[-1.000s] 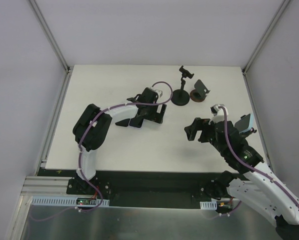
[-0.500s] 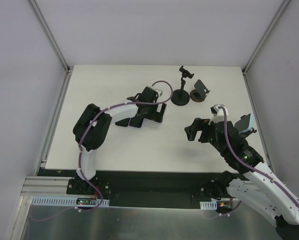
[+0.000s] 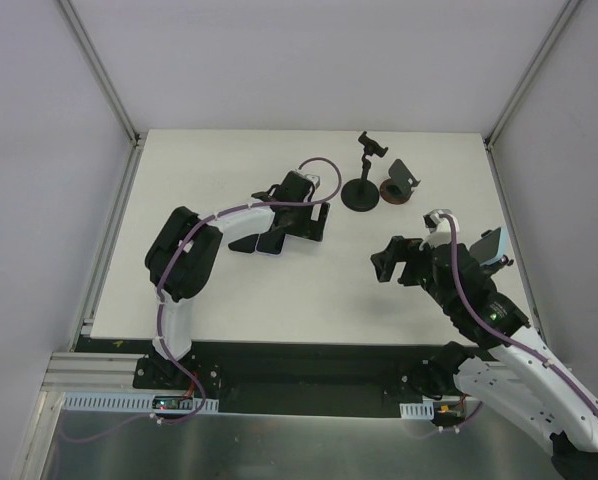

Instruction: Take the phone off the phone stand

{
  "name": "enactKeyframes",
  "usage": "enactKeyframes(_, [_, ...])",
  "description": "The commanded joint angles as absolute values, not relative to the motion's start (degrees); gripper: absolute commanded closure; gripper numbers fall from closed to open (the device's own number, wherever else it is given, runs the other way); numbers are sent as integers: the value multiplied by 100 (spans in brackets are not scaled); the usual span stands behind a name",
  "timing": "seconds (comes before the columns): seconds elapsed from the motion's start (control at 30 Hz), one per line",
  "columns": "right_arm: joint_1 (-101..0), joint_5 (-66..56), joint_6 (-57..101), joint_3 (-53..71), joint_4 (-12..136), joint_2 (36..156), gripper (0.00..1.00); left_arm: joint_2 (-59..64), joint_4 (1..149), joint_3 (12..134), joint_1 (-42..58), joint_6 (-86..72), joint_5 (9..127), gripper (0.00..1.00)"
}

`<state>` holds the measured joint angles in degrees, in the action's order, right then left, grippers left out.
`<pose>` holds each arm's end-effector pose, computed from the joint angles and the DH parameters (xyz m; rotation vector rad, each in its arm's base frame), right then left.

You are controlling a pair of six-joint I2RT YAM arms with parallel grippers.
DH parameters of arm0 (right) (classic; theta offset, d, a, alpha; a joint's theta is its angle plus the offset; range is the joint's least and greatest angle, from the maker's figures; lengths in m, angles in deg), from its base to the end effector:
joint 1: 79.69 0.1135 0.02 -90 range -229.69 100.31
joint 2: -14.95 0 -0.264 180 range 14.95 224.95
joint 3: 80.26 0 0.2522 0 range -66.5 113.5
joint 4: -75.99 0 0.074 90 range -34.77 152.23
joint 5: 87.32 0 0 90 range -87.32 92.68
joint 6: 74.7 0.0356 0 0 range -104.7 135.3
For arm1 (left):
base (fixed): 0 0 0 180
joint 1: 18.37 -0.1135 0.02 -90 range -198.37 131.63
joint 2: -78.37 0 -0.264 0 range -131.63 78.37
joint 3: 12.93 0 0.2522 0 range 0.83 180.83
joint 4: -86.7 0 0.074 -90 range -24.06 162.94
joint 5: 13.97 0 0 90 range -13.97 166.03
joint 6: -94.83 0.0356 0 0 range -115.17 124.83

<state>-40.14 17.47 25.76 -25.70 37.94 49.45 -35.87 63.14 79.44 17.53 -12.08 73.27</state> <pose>0.1156 0.0837 0.3161 -0.3007 1.8655 0.3566 0.3549 -0.2590 0.1822 0.4227 2.3828 -0.4932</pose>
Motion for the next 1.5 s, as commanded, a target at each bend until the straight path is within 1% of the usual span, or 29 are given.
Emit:
enactKeyframes(0.0, [-4040, 1964, 2480, -2396, 3719, 4870, 4, -3309, 6239, 8082, 1661, -1266, 7393, 1])
enactKeyframes(0.2, [-4040, 2315, 2181, -1993, 3271, 4958, 4, -2334, 6239, 7836, 1609, -1231, 7314, 1])
enactKeyframes(0.33, [-4040, 2596, 1908, -1659, 2849, 5124, 4, -1316, 6257, 7433, 1294, -1248, 7156, 1])
enactKeyframes(0.6, [-4154, 3818, 1346, -806, 1672, 5582, 4, 478, 6178, 6421, 432, -1389, 6637, 1])
enactKeyframes(0.7, [-4321, 4292, 1171, -428, 1250, 5766, 4, 1190, 6029, 6122, 168, -1415, 6601, 1])
enactKeyframes(0.77, [-4576, 4574, 1100, -217, 1030, 5872, 4, 1691, 5906, 5964, 97, -1363, 6785, 1])
enactKeyframes(0.9, [-5331, 4505, 985, -23, 941, 5960, 4, 2430, 5826, 5770, 88, -1021, 7067, 1])
enactKeyframes(0.93, [-5654, 4374, 1003, -5, 932, 5977, 4, 2658, 5791, 5726, 88, -942, 7128, 1])
enactKeyframes(1.03, [-6200, 4136, 1125, -22, 950, 6118, 4, 3088, 5774, 5542, 97, -608, 7243, 1])
enactKeyframes(1.27, [-7107, 3407, 1363, -22, 1196, 6531, 1, 3662, 5774, 4979, 88, 61, 7989, 1])
enactKeyframes(1.37, [-7336, 3379, 1389, 4, 1249, 6759, 7, 3662, 5774, 4944, 88, 158, 8192, 1])
enactKeyframes(1.47, [-7591, 3169, 1424, 39, 1275, 6953, 12, 3627, 5774, 4935, 88, 158, 8035, 1])
